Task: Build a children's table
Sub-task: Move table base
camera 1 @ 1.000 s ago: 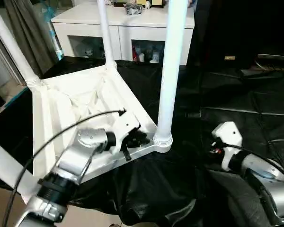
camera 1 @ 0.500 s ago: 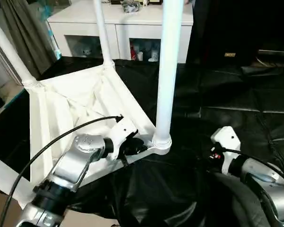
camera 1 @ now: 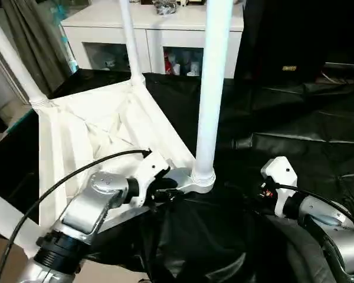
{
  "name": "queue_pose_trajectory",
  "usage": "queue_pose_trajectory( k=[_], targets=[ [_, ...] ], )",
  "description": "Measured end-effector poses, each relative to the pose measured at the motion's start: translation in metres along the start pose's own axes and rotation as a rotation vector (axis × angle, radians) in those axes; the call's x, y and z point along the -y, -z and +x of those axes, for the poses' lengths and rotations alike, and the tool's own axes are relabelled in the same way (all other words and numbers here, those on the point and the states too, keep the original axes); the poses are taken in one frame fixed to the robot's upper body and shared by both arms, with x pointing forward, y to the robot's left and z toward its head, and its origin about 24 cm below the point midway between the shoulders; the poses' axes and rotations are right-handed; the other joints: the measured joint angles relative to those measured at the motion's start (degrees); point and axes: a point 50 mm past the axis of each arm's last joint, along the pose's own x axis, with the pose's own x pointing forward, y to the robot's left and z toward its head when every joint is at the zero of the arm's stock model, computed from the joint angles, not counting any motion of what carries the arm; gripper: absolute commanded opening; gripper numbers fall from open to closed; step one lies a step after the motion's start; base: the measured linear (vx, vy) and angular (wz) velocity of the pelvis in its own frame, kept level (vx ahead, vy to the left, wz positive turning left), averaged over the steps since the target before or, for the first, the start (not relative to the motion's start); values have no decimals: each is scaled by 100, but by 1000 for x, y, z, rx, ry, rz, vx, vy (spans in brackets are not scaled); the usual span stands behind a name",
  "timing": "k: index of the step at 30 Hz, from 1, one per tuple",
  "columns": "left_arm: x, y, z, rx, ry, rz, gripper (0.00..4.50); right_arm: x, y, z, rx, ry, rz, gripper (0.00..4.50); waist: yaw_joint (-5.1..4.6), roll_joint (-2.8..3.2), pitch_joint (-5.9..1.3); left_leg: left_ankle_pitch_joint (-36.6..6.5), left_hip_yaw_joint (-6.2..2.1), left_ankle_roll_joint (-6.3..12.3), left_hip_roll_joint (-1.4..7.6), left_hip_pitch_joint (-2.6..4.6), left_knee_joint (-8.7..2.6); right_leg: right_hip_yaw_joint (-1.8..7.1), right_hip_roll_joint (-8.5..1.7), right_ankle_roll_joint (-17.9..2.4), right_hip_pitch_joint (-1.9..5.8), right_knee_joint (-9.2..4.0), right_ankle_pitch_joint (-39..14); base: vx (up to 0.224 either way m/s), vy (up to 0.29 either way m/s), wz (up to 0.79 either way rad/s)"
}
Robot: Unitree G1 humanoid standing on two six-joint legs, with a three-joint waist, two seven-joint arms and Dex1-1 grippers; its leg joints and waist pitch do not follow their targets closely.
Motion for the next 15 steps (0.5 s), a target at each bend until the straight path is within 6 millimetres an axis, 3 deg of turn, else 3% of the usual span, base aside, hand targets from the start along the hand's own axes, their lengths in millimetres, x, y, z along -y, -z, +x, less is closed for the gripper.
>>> queue_pose_trajectory(
  k=[7,8,15],
  targets=[
    [-2,5,1,-18,-10,-8,167,-1,0,1,-3,-6,-2,370,-1,0,0,0,1,-1,0,0,-8,0,0,0,-4,-4,0,0,0,0],
    [-3,7,1,-23,-12,-11,142,-1,0,1,-3,-7,-2,370,-1,0,0,0,1,-1,0,-1,-10,-1,0,1,-4,-4,0,0,0,0],
    [-2,8,2,-33,5,-10,96,-2,0,1,-2,-9,-2,370,0,0,1,0,2,-1,0,0,-12,0,0,0,-4,-9,0,0,0,0]
  ],
)
